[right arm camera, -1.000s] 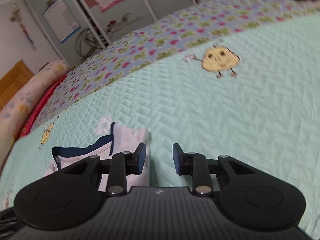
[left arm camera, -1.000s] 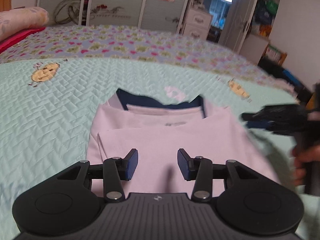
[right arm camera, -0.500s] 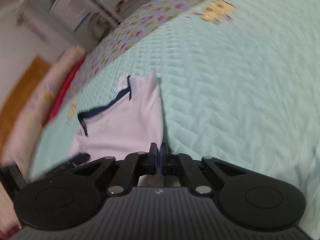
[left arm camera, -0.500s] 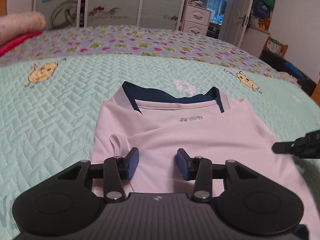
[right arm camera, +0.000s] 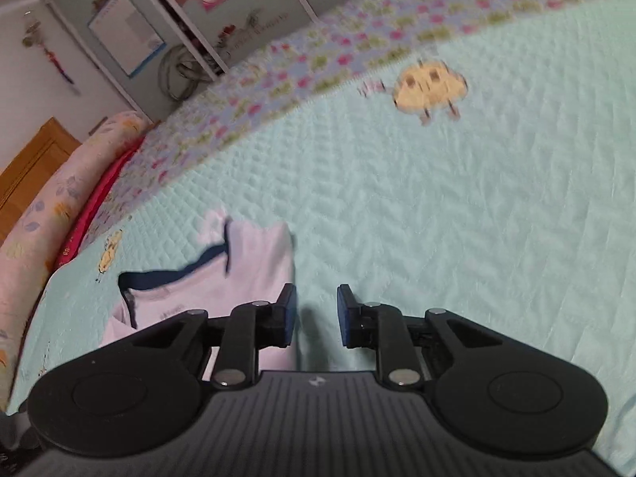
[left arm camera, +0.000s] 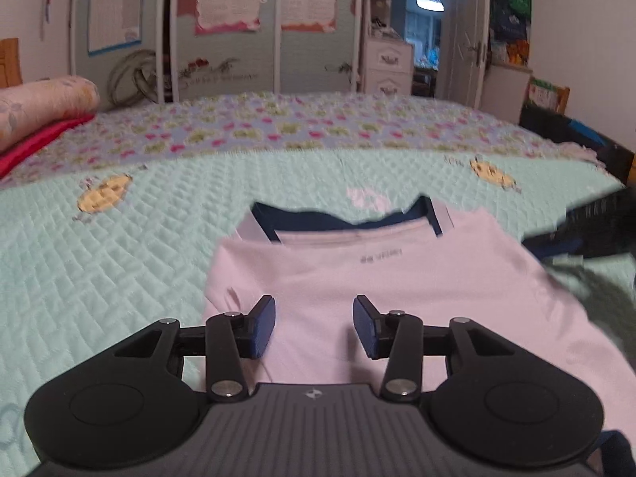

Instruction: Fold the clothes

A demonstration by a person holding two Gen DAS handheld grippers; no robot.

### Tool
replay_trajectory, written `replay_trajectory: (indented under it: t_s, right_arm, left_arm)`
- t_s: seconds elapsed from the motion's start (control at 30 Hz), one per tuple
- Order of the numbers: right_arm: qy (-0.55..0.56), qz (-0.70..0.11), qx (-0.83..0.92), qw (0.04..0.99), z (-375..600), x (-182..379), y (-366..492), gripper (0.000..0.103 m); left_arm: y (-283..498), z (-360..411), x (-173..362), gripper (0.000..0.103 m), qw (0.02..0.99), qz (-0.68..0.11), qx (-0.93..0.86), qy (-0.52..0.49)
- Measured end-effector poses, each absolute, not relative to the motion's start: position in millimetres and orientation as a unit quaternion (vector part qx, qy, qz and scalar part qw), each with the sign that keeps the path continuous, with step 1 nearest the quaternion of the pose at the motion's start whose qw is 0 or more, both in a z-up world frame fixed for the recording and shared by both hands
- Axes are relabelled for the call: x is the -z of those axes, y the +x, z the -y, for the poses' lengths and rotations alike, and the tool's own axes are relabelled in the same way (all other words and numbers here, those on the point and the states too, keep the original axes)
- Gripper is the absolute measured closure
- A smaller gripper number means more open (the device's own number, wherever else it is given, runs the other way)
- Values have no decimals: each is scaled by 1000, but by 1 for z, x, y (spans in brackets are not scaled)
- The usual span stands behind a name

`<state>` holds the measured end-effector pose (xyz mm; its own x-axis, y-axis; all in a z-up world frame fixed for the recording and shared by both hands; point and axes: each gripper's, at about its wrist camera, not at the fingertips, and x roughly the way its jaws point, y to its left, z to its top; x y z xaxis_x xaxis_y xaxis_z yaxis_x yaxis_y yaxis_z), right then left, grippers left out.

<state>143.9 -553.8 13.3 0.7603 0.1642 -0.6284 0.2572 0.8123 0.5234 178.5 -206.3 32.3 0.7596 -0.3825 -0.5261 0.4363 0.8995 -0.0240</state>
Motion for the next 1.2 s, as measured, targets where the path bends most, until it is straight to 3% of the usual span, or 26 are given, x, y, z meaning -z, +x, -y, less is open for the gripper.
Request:
replay_trajectory:
  t_s: [0.4, 0.43, 0.6, 0.73, 1.1, 1.13, 1.2]
  right_arm:
    - [286, -324, 30, 901, 543, -8, 134, 80]
    - [284, -326, 31, 901, 542, -8, 135, 80]
    - [281, -329, 32, 901, 542, -9, 138, 80]
    - [281, -332, 30, 900, 543, -9, 139, 80]
    - [235, -355, 34, 904, 535, -20, 148, 80]
    - [233, -353, 39, 906, 533, -23, 149, 80]
    - [225, -336, 41, 914, 527, -32, 148, 78]
  left_arm:
    - [206, 199, -26, 57, 934, -299, 191, 43]
    - [206, 198, -26, 60, 934, -299, 192, 42]
    - [207, 198, -29, 100, 934, -303, 186, 45]
    - [194, 191, -42, 100, 954, -268, 129, 45]
    - [189, 197, -23, 99, 942, -302, 137, 59]
    - [190, 196, -23, 97, 942, -302, 137, 56]
    - [190, 191, -25, 83, 943, -302, 137, 39]
